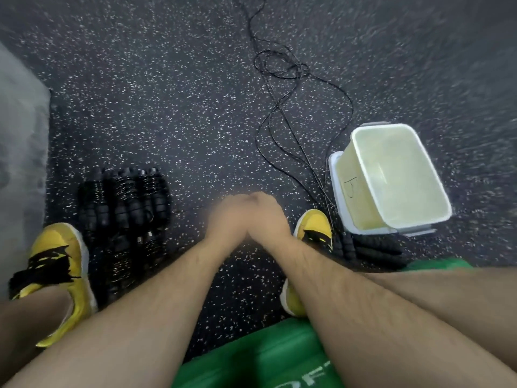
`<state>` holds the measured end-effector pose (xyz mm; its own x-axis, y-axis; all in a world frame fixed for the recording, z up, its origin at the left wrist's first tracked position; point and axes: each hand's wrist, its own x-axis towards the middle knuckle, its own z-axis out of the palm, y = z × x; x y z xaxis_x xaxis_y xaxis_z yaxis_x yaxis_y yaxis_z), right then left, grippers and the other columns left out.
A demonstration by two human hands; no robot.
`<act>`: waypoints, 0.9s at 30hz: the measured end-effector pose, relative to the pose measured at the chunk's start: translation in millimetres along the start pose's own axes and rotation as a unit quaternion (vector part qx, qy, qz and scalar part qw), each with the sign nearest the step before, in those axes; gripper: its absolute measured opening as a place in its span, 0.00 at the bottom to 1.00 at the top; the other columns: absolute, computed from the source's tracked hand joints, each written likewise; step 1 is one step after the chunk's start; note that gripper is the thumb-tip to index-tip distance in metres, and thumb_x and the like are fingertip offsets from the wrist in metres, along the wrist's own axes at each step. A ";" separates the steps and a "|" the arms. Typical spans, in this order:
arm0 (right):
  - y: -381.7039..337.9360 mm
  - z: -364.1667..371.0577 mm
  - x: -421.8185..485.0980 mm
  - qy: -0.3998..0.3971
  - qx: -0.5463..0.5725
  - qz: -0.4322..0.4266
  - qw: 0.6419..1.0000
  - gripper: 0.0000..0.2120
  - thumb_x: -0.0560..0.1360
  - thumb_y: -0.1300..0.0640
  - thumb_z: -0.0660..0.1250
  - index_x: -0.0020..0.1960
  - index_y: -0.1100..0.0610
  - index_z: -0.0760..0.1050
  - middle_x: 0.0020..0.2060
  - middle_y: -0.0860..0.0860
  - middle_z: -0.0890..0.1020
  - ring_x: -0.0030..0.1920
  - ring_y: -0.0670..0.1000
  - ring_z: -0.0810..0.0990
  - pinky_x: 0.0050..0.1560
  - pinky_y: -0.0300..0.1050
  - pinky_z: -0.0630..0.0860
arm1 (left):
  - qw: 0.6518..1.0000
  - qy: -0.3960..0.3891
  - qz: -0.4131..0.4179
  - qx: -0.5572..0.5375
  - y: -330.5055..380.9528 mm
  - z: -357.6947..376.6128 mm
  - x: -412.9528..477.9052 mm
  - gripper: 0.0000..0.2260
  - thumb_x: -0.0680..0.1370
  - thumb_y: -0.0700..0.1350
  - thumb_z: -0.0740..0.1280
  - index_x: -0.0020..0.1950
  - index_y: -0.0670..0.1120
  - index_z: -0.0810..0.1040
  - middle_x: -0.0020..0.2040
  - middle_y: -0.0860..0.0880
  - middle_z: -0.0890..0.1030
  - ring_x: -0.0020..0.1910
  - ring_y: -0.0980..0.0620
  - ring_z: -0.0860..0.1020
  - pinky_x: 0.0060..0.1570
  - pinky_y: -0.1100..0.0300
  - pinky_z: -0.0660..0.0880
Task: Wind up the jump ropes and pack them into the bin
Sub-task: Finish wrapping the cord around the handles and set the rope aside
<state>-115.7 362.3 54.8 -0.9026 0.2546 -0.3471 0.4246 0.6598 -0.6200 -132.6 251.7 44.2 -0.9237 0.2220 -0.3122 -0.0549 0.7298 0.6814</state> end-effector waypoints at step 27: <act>180.7 -81.3 97.5 -0.024 -0.213 0.244 0.946 0.15 0.80 0.63 0.58 0.64 0.60 0.75 0.59 0.58 0.79 0.60 0.60 0.77 0.58 0.51 0.76 | 0.975 -0.212 0.038 0.046 111.9 166.3 94.3 0.17 0.84 0.50 0.59 0.71 0.50 0.74 0.68 0.46 0.76 0.68 0.44 0.74 0.69 0.47 0.70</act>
<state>-132.7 563.8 -33.9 -0.5989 0.5765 -0.5559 0.7127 0.7003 -0.0416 -162.8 461.8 -19.0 -0.6825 0.5114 -0.5221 0.0599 0.7511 0.6575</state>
